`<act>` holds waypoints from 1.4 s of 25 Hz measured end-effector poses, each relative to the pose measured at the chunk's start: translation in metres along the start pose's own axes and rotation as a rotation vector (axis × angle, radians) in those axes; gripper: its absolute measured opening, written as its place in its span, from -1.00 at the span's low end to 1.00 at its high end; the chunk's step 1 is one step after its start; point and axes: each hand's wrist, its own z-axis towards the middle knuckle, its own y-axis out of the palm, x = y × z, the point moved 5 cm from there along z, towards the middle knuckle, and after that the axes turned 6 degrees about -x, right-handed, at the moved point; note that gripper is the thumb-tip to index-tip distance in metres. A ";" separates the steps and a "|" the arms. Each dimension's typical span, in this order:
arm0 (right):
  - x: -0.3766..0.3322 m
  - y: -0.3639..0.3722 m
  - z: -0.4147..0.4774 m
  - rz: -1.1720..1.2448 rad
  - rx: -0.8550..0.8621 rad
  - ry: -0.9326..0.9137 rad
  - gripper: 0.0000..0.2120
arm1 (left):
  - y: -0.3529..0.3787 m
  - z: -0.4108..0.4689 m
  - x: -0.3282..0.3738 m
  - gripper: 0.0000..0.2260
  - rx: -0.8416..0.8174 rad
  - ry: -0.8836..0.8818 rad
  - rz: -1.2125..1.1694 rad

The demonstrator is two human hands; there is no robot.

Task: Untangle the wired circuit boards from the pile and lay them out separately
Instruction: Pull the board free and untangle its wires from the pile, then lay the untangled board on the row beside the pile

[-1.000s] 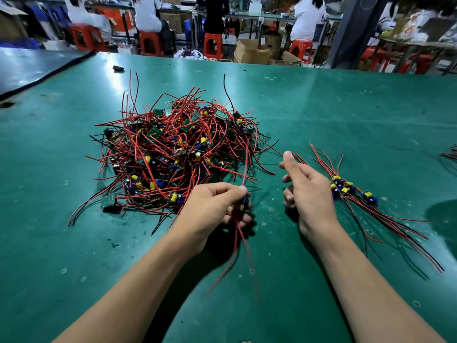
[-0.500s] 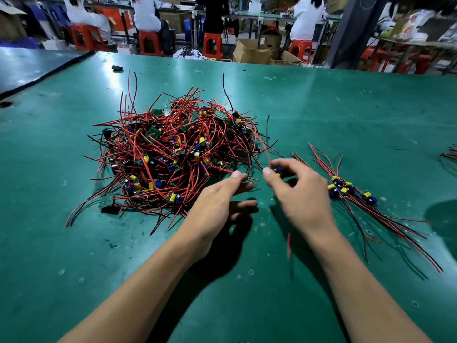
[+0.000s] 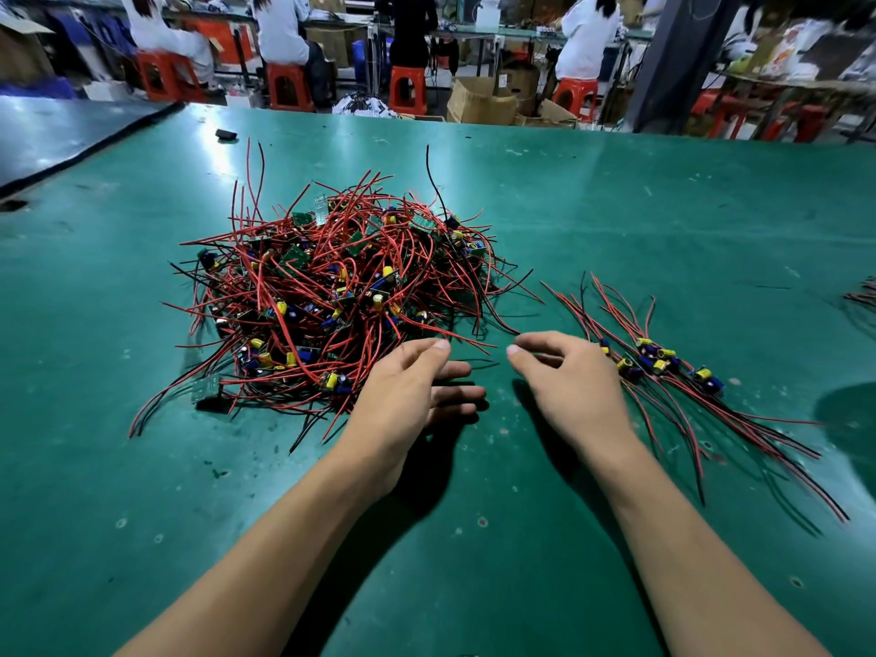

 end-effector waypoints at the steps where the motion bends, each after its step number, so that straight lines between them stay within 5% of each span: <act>1: 0.003 -0.001 0.001 -0.006 0.017 0.020 -0.83 | -0.001 0.000 0.000 -0.86 0.012 0.006 -0.007; 6: 0.021 -0.027 0.010 -0.061 0.185 0.086 -0.79 | -0.006 -0.001 0.006 -0.81 0.059 0.103 -0.053; 10: 0.015 -0.017 0.006 -0.010 0.153 0.045 -0.84 | -0.009 0.000 0.013 -0.61 0.066 0.182 -0.163; 13: 0.005 -0.001 -0.001 0.039 0.104 -0.011 -0.92 | -0.014 0.001 0.013 -0.64 0.122 0.171 -0.213; 18: -0.007 0.015 -0.010 0.108 0.027 -0.106 -0.96 | -0.006 -0.002 0.006 -0.77 0.075 0.165 0.035; 22: -0.012 0.010 -0.012 0.132 0.100 -0.153 -0.90 | 0.013 -0.009 -0.004 -0.76 -0.137 0.122 0.246; 29: -0.031 -0.002 -0.023 -0.019 0.289 -0.351 -0.66 | 0.015 -0.011 -0.004 -0.73 -0.234 0.097 0.525; 32: -0.040 0.008 -0.031 0.017 0.181 -0.418 -0.53 | 0.014 -0.009 -0.005 -0.70 -0.243 0.096 0.700; 35: -0.031 0.022 -0.024 0.181 -0.139 -0.275 -0.68 | 0.017 -0.009 -0.005 -0.66 -0.295 0.108 0.875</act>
